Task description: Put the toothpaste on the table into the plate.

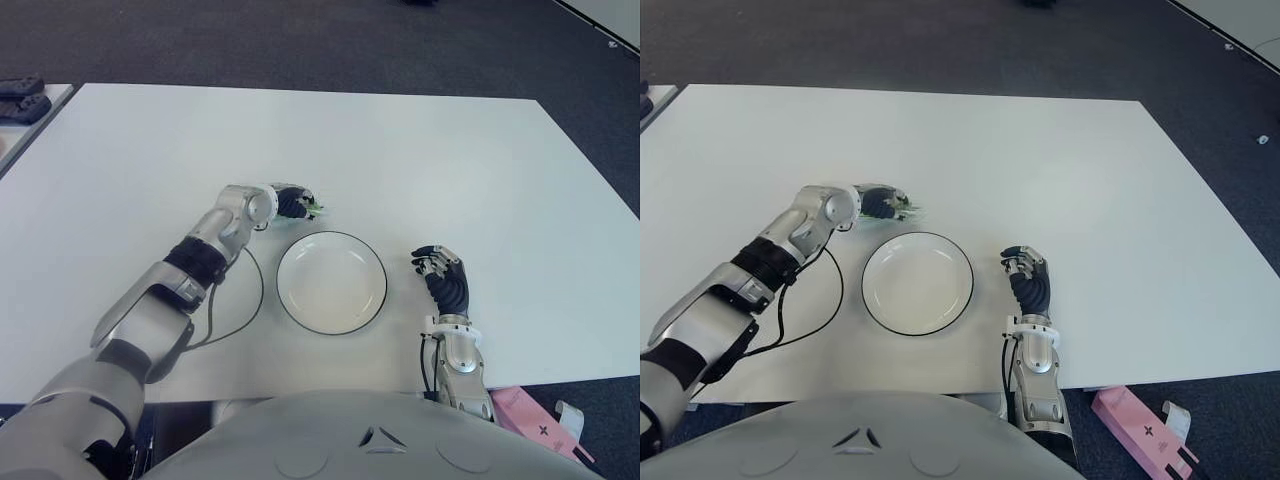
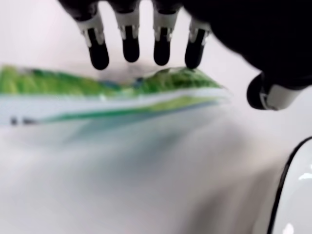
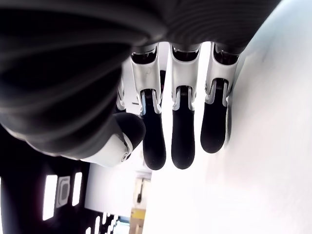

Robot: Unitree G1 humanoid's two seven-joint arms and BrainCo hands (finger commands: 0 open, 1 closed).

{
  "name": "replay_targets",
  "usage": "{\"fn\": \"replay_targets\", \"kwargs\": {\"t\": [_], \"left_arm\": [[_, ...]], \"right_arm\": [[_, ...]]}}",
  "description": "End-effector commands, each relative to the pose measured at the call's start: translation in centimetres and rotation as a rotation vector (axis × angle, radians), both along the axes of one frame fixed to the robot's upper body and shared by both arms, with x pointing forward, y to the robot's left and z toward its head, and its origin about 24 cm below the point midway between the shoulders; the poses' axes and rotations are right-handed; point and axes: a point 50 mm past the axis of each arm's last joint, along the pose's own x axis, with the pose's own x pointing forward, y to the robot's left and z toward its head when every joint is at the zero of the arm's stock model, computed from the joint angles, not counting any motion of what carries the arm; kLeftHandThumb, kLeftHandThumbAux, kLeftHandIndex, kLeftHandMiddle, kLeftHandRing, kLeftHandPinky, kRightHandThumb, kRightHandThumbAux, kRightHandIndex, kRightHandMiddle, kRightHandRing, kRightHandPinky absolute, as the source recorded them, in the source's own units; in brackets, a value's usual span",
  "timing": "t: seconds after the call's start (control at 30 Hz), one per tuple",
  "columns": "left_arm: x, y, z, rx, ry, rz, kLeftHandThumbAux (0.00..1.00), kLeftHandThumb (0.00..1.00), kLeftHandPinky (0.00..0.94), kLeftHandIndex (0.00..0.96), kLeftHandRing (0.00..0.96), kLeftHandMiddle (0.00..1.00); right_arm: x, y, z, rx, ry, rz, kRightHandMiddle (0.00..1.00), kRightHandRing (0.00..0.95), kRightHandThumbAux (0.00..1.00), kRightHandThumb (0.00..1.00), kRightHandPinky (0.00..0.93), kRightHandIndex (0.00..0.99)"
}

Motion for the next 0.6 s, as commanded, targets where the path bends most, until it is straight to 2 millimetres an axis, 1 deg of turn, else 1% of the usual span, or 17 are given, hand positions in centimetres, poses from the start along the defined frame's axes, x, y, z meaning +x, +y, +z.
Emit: {"fn": "replay_targets", "kwargs": {"t": [0.03, 0.3, 0.6], "left_arm": [[-0.7, 0.1, -2.8, 0.069, 0.103, 0.001, 0.35, 0.405, 0.175, 0.201, 0.117, 0.13], [-0.6, -0.2, -3.8, 0.096, 0.13, 0.022, 0.355, 0.399, 0.203, 0.212, 0.143, 0.149], [-0.8, -0.1, -4.8, 0.104, 0.132, 0.069, 0.378, 0.405, 0.227, 0.279, 0.179, 0.196]], "right_arm": [[-0.3, -0.1, -0.4, -0.004, 0.029, -0.008, 0.461, 0.464, 0.729, 0.715, 0.459, 0.427], [-0.3, -0.1, -0.3, -0.005, 0.036, -0.012, 0.464, 0.464, 0.729, 0.715, 0.461, 0.427], [-0.5, -0.2, -0.3, -0.004, 0.029, -0.018, 0.463, 0.461, 0.729, 0.715, 0.455, 0.427]]}}
